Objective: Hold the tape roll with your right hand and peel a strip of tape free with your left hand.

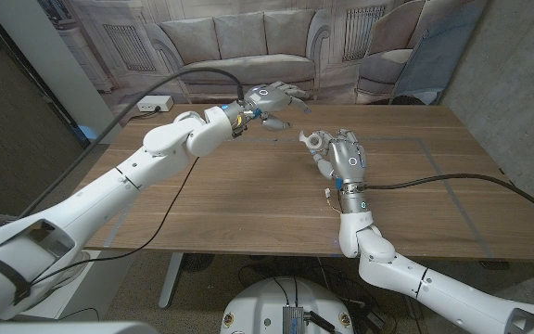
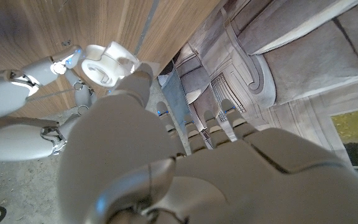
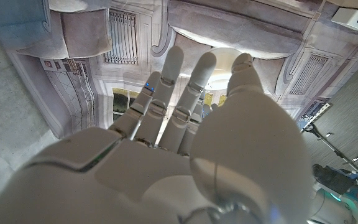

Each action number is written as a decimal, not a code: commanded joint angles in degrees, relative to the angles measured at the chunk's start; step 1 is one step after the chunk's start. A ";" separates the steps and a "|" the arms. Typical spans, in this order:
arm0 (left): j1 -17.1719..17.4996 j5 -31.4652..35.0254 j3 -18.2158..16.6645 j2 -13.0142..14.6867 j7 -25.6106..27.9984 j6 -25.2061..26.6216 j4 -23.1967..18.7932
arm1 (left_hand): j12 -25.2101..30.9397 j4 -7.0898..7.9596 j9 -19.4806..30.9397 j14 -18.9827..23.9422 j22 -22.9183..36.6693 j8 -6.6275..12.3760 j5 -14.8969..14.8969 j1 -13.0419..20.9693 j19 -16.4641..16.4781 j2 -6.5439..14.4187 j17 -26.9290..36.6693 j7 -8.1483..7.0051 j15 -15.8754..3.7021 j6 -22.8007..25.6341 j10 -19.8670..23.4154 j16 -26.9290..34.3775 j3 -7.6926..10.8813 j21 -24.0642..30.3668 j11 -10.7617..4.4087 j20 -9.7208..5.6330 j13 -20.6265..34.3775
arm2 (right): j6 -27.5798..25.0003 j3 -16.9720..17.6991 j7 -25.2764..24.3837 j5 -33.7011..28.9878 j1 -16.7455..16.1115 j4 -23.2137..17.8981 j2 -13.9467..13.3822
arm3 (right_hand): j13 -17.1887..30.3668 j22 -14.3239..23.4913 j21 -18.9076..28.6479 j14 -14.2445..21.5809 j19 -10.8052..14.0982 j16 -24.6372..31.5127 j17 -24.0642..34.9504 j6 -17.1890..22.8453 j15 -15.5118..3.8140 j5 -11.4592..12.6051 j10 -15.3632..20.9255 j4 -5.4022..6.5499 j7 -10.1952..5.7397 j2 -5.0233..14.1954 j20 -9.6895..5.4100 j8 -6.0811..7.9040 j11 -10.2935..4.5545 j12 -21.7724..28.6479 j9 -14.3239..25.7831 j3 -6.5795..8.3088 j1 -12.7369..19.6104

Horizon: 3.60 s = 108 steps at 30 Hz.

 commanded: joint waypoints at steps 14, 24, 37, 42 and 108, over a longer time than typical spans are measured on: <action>-0.36 6.34 -1.84 -0.55 -7.65 1.16 -4.95 | -0.06 0.25 0.32 -0.86 0.46 0.13 -0.09 -0.36 -1.20 0.51 0.53 -0.05 -2.73 1.96 0.48 -0.54 -0.57 -0.35 -0.38 -0.81 0.31 | 7.38 4.38 -2.76 6.25 -3.82 -3.34 0.49 | 0.45 0.29 1.09 0.65 -0.64 -0.26 0.49 20.51 -7.47 0.33 0.29 -0.13 -3.43 3.63 -1.97 5.55 0.07 0.36 3.80 -0.49 3.08; 0.29 8.11 -2.05 -1.39 -2.42 -0.50 -3.88 | 0.46 0.32 0.39 0.25 0.56 0.67 -0.01 -0.06 -0.69 1.53 0.74 -0.14 -3.60 4.09 2.10 -0.09 -0.39 -0.09 -1.19 -0.92 0.39 | 7.64 4.18 -2.50 5.25 -3.85 -4.01 0.04 | 0.55 0.30 1.46 0.61 -0.93 -0.38 0.54 20.50 -7.47 0.33 0.25 -0.14 -3.41 3.62 -1.97 5.63 0.09 0.37 3.89 -0.55 3.17; -0.60 7.61 -1.33 -2.02 -4.48 -1.52 -3.24 | 0.75 0.47 0.41 0.66 0.61 1.23 -0.14 -0.35 -0.29 1.82 0.84 -0.10 -3.92 6.55 3.40 -0.05 -0.77 0.15 -1.64 -1.28 0.39 | 8.19 4.49 -2.81 5.44 -3.88 -3.98 -0.14 | 0.57 0.29 1.96 0.71 -1.25 -0.52 0.60 20.54 -7.50 0.30 0.43 -0.11 -3.46 3.75 -1.95 5.65 -0.09 0.41 3.82 -0.56 3.24; -0.71 7.63 -1.09 -2.49 -2.86 -2.31 -2.40 | 0.86 0.39 0.43 0.89 0.63 1.61 -0.12 -0.22 -0.09 1.99 0.84 -0.10 -4.19 7.90 3.91 -0.03 -0.79 0.26 -2.13 -1.54 0.39 | 8.25 4.51 -2.67 5.32 -3.81 -4.28 -0.32 | 0.67 0.28 2.20 0.75 -1.33 -0.58 0.68 20.55 -7.50 0.28 0.24 -0.11 -3.43 3.75 -1.92 5.72 0.02 0.38 3.88 -0.58 3.25; 0.94 8.17 -1.89 -3.70 8.73 -3.61 0.81 | 2.65 -0.12 -0.08 6.65 0.83 10.81 -0.29 0.67 1.69 5.10 1.86 3.79 -7.59 33.45 13.19 1.83 -0.79 2.39 -4.57 -4.30 1.73 | 9.65 4.51 0.74 6.78 -2.63 -3.73 -0.40 | 0.75 -0.17 4.76 0.83 -2.50 -2.24 1.69 20.95 -7.50 0.34 0.15 -0.33 -2.86 3.62 -2.15 6.18 0.42 0.10 3.94 -0.35 3.59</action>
